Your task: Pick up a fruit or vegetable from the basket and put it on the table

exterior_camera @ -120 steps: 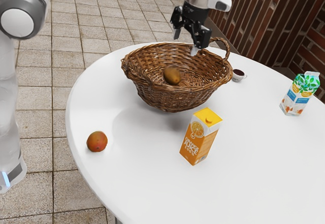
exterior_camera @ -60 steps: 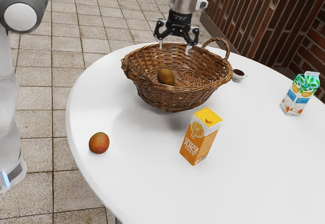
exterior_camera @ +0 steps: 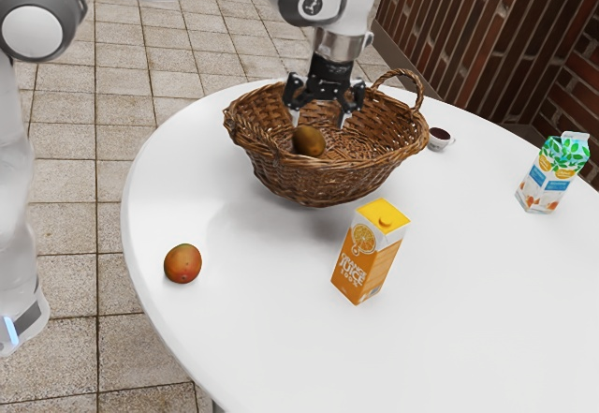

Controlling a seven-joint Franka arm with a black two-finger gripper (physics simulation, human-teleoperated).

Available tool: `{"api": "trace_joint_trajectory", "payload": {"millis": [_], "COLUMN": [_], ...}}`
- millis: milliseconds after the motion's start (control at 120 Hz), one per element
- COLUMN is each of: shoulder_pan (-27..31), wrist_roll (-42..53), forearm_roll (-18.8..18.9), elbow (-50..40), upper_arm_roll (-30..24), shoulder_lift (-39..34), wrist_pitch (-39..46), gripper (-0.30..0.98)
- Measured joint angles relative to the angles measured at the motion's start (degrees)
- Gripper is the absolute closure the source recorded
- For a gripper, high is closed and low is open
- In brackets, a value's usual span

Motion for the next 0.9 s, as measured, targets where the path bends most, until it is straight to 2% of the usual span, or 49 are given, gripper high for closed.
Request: {"api": "trace_joint_trajectory", "payload": {"millis": [175,308,408,567,900], "shoulder_pan": [-4.9,-5.4,0.2,5.3,4.6], "wrist_roll": [-3.7,-5.9,-7.2,-8.8,-11.0], "forearm_roll": [0.0,0.1,0.3,0.3,0.2], "elbow": [-1.0,4.3,5.7,6.8,6.7], "upper_arm_roll": [0.1,-0.2,-5.1,-6.0,-2.9], "shoulder_lift": [0.4,3.7,4.6,6.7,9.9], "wrist_pitch": [2.7,1.7,1.1,0.7,1.6], "gripper": [0.00,0.00,0.00,0.00,0.00]}}
